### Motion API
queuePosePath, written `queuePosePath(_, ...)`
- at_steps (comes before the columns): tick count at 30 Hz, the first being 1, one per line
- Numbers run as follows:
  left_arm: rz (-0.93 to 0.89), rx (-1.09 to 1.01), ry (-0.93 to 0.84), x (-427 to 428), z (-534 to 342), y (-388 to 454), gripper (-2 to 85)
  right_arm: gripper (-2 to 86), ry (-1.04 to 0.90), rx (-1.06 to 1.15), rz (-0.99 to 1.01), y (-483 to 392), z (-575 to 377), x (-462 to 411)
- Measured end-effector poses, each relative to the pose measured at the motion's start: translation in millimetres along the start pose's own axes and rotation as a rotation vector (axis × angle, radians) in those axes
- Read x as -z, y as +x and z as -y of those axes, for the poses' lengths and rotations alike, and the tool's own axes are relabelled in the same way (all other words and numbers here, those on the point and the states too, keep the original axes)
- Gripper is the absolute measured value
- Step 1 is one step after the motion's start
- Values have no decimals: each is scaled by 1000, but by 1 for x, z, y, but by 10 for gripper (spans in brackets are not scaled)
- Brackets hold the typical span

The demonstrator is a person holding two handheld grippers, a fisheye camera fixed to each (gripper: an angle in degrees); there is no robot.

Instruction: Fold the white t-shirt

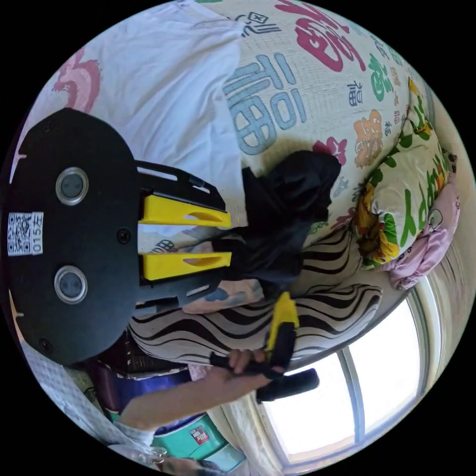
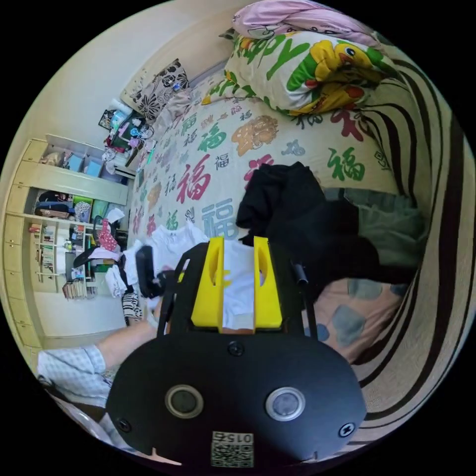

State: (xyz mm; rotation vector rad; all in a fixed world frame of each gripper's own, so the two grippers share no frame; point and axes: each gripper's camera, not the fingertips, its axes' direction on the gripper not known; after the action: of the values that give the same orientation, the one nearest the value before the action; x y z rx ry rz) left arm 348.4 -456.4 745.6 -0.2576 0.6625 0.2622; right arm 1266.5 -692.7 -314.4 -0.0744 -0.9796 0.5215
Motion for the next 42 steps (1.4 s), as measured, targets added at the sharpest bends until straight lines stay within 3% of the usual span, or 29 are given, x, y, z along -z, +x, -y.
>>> queuePosePath(6, 80, 14, -93, -13, -40, 1, 81, 91, 25, 109, -1, -50, 40, -13)
queuePosePath(12, 211, -44, -51, -1, -18, 10, 83, 91, 17, 193, -19, -45, 14, -67)
queuePosePath(17, 292, -154, -46, 3, 19, 17, 85, 85, 26, 32, 79, 13, -46, -138)
queuePosePath(22, 363, -423, -223, -35, 45, 48, 86, 94, -82, -77, 92, 37, -53, -230)
queuePosePath(26, 417, -461, -307, -51, 43, 51, 25, 11, -131, -89, 146, 41, -39, -293)
queuePosePath(31, 344, -376, -97, -7, 31, 42, -3, -5, -95, -112, 38, 45, -40, -328)
queuePosePath(35, 337, -307, -113, 6, 17, 19, 16, -3, -93, -150, 38, 57, -41, -366)
queuePosePath(37, 225, -207, 19, 43, 3, 7, 83, 0, -97, -142, 36, 53, -41, -381)
queuePosePath(40, -25, -39, 243, 114, -37, -13, 108, 15, -103, -155, 1, 44, -49, -403)
queuePosePath(42, -57, 9, 351, 161, -81, -19, 106, 25, -85, -155, 7, 29, -59, -418)
